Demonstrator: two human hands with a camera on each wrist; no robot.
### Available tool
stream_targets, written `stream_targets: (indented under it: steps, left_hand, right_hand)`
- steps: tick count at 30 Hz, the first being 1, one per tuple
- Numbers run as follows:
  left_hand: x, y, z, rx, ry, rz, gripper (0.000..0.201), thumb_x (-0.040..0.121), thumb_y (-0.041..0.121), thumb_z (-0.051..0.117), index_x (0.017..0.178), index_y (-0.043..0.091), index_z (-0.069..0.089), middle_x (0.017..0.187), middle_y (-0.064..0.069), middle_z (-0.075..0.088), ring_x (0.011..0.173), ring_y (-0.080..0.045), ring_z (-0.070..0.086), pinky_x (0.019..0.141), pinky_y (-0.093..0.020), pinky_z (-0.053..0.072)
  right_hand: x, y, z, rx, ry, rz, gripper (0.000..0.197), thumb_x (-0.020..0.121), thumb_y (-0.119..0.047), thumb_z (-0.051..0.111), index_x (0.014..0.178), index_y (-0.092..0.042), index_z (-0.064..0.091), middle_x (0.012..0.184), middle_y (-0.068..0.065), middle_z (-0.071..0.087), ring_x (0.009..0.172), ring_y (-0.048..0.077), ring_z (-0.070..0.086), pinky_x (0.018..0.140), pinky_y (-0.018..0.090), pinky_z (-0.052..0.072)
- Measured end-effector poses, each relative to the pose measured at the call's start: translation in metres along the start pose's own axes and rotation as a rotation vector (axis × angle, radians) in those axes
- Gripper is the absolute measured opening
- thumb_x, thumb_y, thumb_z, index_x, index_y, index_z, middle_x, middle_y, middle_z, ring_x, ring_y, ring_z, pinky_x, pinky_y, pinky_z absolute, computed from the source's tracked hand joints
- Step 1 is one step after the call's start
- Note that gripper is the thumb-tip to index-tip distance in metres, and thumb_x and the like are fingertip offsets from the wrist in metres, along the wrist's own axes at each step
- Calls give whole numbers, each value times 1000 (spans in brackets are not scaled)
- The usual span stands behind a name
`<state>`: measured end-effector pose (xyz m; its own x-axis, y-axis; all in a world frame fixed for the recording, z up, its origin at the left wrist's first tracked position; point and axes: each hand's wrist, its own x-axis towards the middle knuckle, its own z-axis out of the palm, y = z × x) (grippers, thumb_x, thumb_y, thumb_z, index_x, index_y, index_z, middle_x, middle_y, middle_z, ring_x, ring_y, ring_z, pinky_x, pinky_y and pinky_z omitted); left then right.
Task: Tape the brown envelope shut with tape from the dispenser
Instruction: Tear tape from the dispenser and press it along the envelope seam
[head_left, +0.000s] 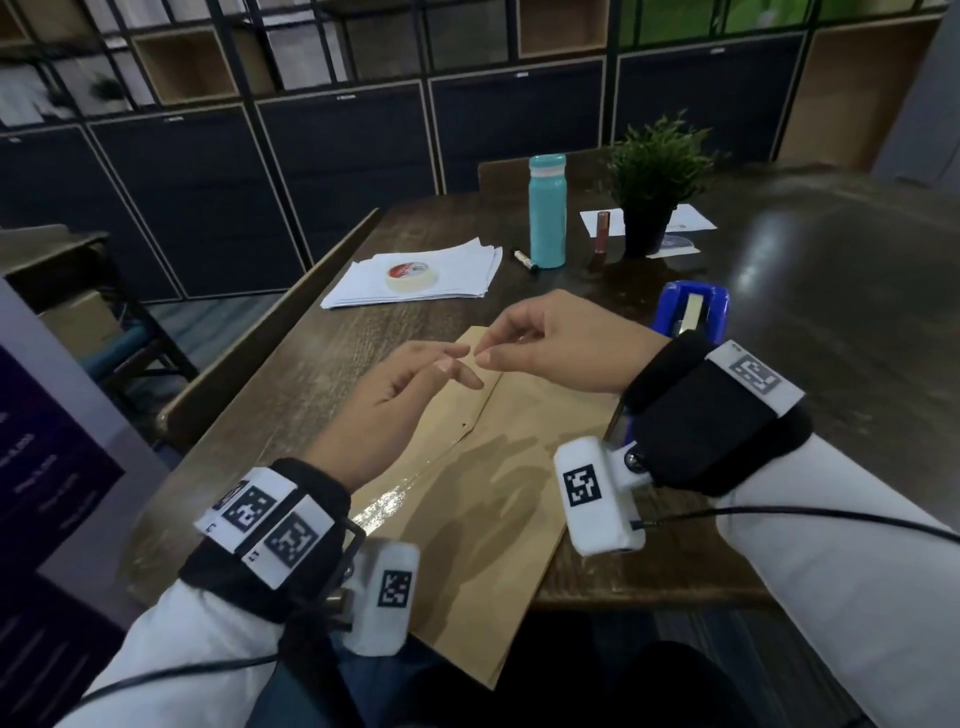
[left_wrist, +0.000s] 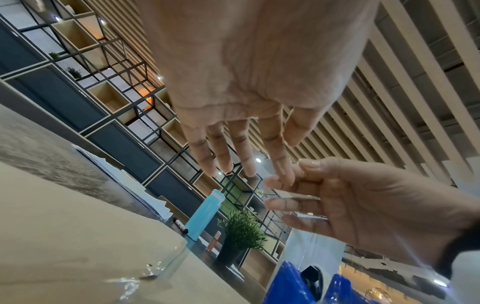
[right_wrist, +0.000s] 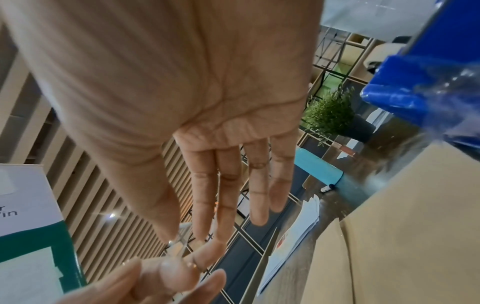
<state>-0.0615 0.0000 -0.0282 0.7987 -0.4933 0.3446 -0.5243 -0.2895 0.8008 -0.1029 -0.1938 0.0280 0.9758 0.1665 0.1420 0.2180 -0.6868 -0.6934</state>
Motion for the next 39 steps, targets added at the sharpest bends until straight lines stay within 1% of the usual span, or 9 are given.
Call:
stream_targets:
  steps: [6,10,15,18,21,28,33,36,39]
  left_hand:
    - [-2,-1,-5,15,7,-6,37,86,49,43,90,29,74,121,11,61,117,-6,54,107,-44,39]
    - [-3,-7,-9,27,7,-42,34,88,44,44,94,27,73,122,12,60,117,-6,54,108,-44,38]
    - [1,-11,-13,0,0,-86,30,79,48,47,94,42,72,123,8,61,118,-9,56,108,-44,39]
    - [2,-13,-17,62,-3,-102,24,79,43,51,93,50,69,122,9,61,116,-7,57,106,-41,42]
    - [5,-19,-25,194,-10,-175,21,85,35,54,97,44,68,117,6,64,109,-12,59,102,-45,45]
    - [19,-20,-37,673,-410,-372,27,99,23,45,115,31,65,122,6,59,107,-9,52,96,-26,39]
    - [29,-24,-29,773,-520,-377,40,93,14,45,122,37,62,131,5,58,115,-15,54,101,-32,42]
    - [32,-28,-22,817,-615,-360,49,91,9,41,128,38,58,135,5,57,117,-17,54,103,-34,43]
    - [34,-33,-21,885,-681,-323,53,91,7,39,134,35,53,146,9,47,128,-17,47,110,-35,36]
  right_hand:
    - [6,-2,10,-5,70,-56,14,88,-27,66,92,-15,72,79,-16,62,71,-6,54,61,-1,39]
    - [9,-3,16,-54,128,-79,11,87,-28,66,85,-18,70,90,-8,68,84,3,59,66,10,42]
    - [10,-5,29,-179,218,-155,8,86,-31,65,84,-23,67,101,-8,61,98,9,58,81,29,49]
    - [11,-6,33,-225,233,-184,8,88,-31,62,88,-23,65,104,-7,61,99,10,57,83,30,49]
    - [12,-8,31,-142,273,-160,7,90,-27,59,88,-21,62,102,-5,63,96,9,57,81,27,49]
    - [30,16,35,7,226,62,15,86,-22,64,84,-8,68,86,1,68,82,13,60,76,24,48]
    - [46,35,47,108,79,231,16,85,-20,67,79,-6,64,85,10,63,73,14,56,81,31,50]
    - [55,44,54,101,-8,304,16,84,-22,67,86,-6,69,95,12,67,93,23,61,93,38,51]
    - [63,50,61,69,-51,345,14,83,-24,69,78,-12,64,88,7,63,89,22,58,87,35,48]
